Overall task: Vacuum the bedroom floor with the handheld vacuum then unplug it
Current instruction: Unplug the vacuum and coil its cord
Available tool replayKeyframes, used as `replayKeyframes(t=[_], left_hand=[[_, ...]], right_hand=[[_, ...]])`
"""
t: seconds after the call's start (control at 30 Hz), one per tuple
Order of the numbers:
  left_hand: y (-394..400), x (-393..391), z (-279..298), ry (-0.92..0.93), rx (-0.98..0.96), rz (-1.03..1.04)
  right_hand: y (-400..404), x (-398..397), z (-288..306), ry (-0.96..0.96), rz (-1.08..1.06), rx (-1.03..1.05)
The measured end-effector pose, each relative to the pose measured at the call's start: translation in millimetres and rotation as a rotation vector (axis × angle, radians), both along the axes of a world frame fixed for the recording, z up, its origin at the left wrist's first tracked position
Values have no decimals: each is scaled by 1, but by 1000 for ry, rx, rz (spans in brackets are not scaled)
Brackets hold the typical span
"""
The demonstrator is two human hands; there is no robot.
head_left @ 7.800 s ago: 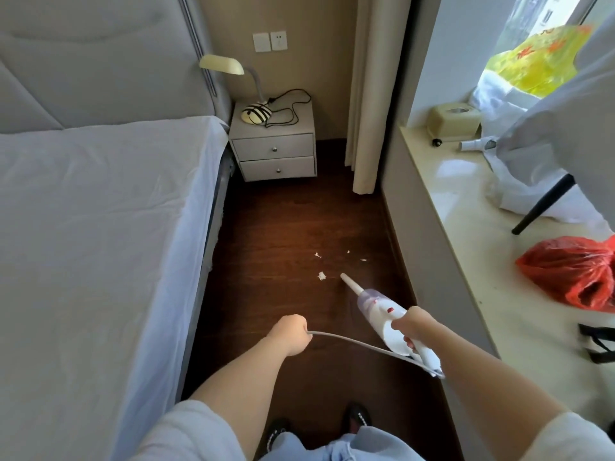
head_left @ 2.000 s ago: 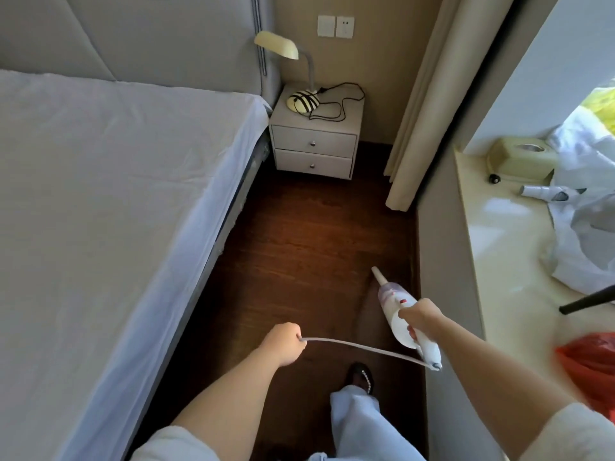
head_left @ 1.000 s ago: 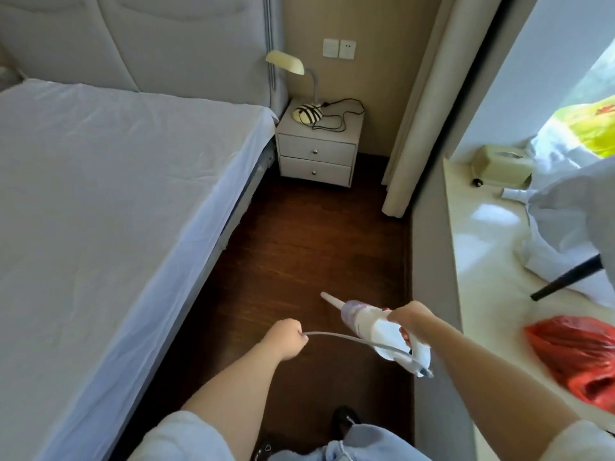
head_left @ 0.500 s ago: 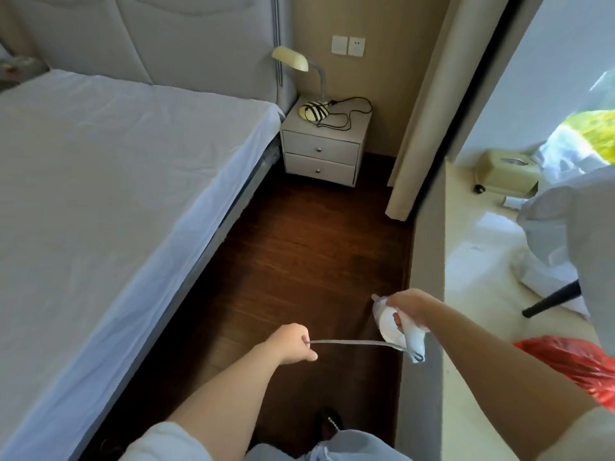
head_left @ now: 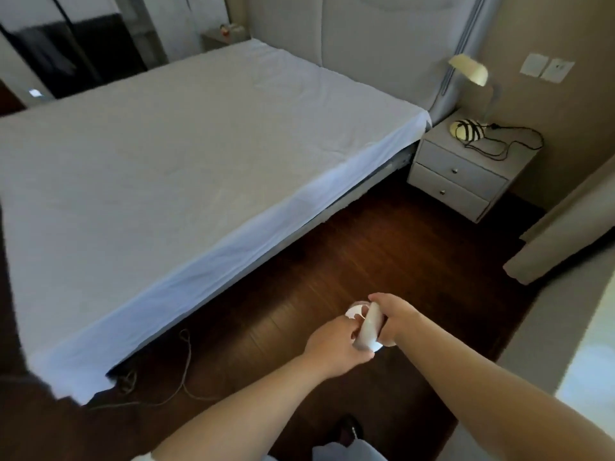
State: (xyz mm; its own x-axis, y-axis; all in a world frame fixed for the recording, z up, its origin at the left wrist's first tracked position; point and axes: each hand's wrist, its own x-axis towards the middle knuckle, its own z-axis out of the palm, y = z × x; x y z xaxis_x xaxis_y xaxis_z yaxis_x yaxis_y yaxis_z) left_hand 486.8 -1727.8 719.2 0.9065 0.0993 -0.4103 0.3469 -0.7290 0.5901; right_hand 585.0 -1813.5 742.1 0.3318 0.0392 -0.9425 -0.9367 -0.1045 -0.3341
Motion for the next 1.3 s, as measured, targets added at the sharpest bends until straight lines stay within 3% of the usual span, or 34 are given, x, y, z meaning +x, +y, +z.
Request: replayKeyframes(t=[0.1,0.23,0.37,0.53,0.73,0.93,1.03,1.17,1.3], left_hand=[[29,-21,9,33,-42,126],[81,-64,26,54,-296,375],[148,-125,55,-1,-549,666],[213,-199,87,-128,-864,1006],[272,-291,108,-319,-1038,1411],[316,-392,143,-500,-1073,1431],[325,-431,152,-519,-976,1411],[339,-464,158,-556,-991,1410],[361,-483,164,-544,-951,1420]], right_hand=[[43,-19,3,53,127,52],[101,-52,23,109,330,167],[168,-99,45,64,671,352],[235,-155,54,-223,978,403],[304,-244,38,-516,1397,306],[377,-321,39,-791,1726,458],[406,-354,43,-811,1819,610],[446,-392,50,-823,1946,858],[489,-420,51,-1034,2145,859]])
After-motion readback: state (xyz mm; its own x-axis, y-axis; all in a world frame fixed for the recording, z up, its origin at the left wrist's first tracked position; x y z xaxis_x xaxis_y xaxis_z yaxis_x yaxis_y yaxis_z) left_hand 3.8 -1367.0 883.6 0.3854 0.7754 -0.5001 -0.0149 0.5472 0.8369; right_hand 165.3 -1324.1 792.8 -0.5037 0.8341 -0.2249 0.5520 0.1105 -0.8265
